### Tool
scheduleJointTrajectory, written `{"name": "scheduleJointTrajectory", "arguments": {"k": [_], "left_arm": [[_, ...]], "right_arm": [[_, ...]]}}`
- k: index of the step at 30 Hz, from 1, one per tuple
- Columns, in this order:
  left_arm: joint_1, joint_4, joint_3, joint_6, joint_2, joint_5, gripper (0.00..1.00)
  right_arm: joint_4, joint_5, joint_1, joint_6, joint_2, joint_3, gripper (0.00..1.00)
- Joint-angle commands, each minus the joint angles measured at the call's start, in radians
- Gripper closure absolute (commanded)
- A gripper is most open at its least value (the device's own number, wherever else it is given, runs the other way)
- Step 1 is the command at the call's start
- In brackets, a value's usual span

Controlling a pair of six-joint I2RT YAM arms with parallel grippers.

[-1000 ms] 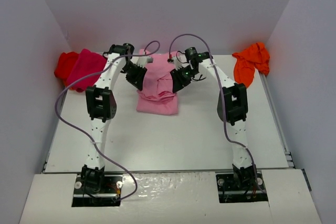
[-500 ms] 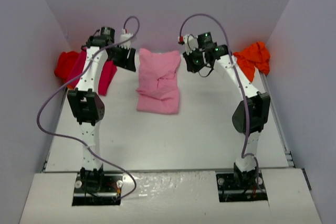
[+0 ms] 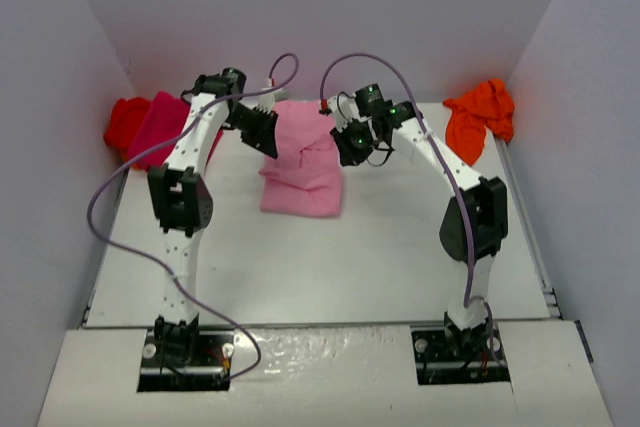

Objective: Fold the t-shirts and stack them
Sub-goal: Fold the folded rectangular tshirt in 1/3 of the way

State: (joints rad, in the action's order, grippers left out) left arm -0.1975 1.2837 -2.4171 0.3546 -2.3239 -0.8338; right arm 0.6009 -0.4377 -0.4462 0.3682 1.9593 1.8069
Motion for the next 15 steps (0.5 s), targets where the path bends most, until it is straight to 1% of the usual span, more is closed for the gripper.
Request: {"name": "scheduleJointTrajectory", "arguments": {"k": [1, 5, 7, 12, 15], "left_arm": [[-0.067, 0.254, -0.064, 0.158, -0.066, -0.051, 1.00], [-0.132, 0.356, -0.092, 0.289, -0.122, -0.050, 1.00], [-0.156, 0.373, -0.097, 0.308, -0.142, -0.032, 1.00], [-0.171, 0.370, -0.105, 0.323, -0.179, 0.023, 1.00], [-0.170, 0.317, -0.118, 0.260, -0.197, 0.092, 1.00]], "right_arm": [[0.011, -0.039, 0.003, 0.012, 0.030, 0.041, 1.00], [0.014, -0.029, -0.008, 0.009, 0.065, 0.058, 1.00], [0.019, -0.029, -0.010, 0.005, 0.080, 0.068, 1.00], [0.022, -0.018, -0.017, 0.005, 0.093, 0.074, 1.00], [0.021, -0.018, -0.019, 0.004, 0.098, 0.071, 1.00]]}}
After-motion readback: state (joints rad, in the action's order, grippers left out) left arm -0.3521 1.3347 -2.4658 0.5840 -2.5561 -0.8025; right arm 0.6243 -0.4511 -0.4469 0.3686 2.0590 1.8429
